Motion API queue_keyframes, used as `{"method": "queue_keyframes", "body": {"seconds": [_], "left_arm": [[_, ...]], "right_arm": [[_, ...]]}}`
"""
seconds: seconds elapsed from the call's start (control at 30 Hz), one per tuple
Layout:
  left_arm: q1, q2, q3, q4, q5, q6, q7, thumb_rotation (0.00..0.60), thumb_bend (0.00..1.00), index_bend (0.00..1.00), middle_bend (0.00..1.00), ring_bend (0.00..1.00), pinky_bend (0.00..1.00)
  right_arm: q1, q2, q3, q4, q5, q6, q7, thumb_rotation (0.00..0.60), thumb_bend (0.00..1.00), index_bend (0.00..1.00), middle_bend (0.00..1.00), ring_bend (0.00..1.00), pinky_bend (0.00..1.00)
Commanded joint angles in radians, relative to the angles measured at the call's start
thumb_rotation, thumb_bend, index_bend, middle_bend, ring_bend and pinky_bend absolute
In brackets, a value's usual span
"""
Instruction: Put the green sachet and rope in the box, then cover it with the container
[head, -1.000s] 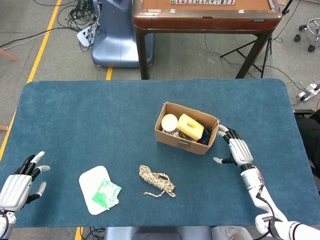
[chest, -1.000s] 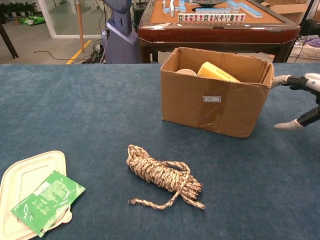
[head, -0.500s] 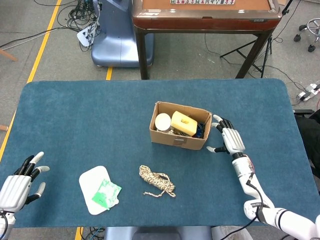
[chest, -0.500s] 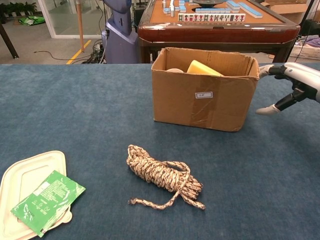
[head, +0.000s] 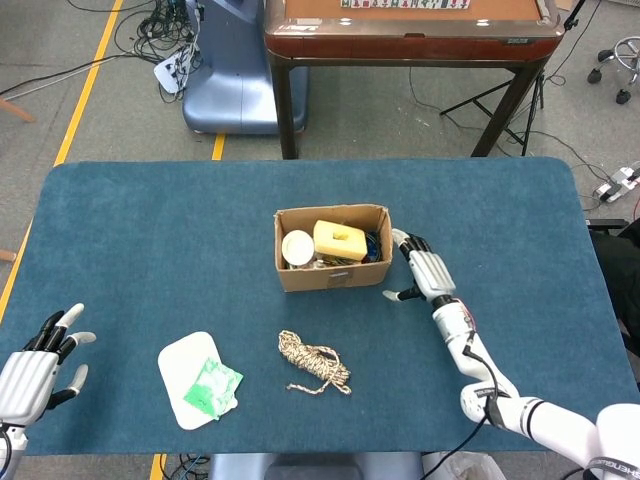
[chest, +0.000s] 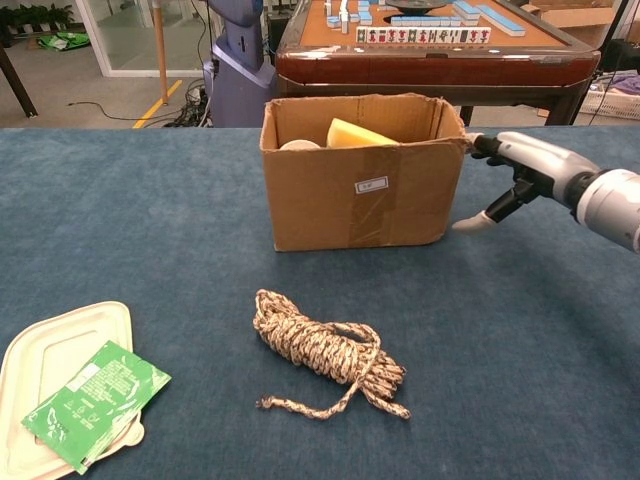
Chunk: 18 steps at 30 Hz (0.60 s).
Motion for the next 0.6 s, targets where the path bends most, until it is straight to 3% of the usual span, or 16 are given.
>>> {"method": "queue_keyframes", "body": {"seconds": [0.03,0.6], "left_arm": [[0.001,0.001,0.000,0.000,0.000,0.001,-0.002,0.600,0.41,0.32,0.07,0.01,0.28],[0.007,0.010,0.000,-0.008,-0.004,0.001,0.000,0.600,0.41,0.32,0.07,0.01,0.29]], "right_arm": [[0.015,-0.014,-0.002,0.003,0.004,-0.019,0.002,0.600,0.00,0.00,0.00,0.00,0.04],[0.090,-0.042,-0.004,-0.041,-0.001,-0.140,0.113,0.600,0.00,0.00,0.00,0.00,0.04]]}}
